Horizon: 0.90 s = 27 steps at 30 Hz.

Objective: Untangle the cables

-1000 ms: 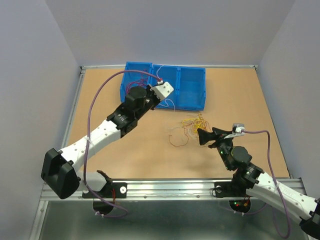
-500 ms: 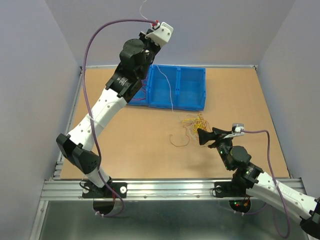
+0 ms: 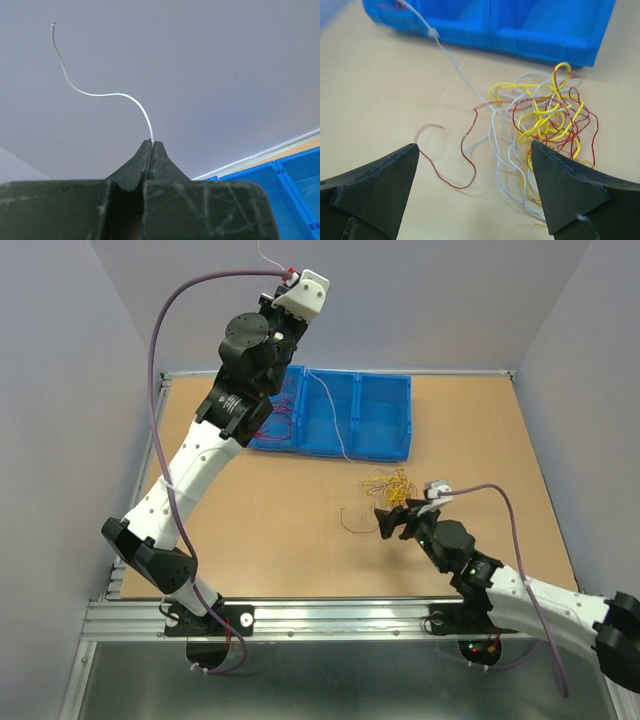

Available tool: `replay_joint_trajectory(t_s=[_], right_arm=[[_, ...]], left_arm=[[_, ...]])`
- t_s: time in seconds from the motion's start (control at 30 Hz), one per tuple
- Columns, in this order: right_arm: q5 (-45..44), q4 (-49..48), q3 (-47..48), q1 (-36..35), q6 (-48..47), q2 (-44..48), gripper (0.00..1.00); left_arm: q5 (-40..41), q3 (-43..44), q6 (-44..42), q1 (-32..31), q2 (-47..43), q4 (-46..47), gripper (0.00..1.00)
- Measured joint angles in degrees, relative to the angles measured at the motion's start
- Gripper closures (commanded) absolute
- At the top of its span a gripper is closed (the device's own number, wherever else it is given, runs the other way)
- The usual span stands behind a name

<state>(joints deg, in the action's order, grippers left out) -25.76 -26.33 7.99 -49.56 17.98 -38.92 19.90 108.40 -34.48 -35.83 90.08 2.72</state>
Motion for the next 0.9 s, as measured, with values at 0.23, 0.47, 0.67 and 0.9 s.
replay_joint_trajectory(t_s=[0.23,0.47,0.67,0.9], right_arm=[[6.0,-1.6,15.7,0.8,-7.7,-29.1,0.02],[8.8,-4.3,28.9,3.7,-10.4,-43.0,0.24],[9.3,-3.9,34.6,4.7,-12.0,-50.8,1.00],[22.8,2.4,39.1,5.0,-10.8,-36.4,0.99]], left_arm=[[-1.9,-1.2,0.8,-0.3,-1.9,0.8,1.00],[-2.1,-3.7,0.9,-0.4,-3.2,0.7,1.00],[-1.7,-5.1,0.9,-0.4,-4.7,0.8,1.00],[-2.3,-16.0,1.4,0.1,-8.8,5.4,1.00]])
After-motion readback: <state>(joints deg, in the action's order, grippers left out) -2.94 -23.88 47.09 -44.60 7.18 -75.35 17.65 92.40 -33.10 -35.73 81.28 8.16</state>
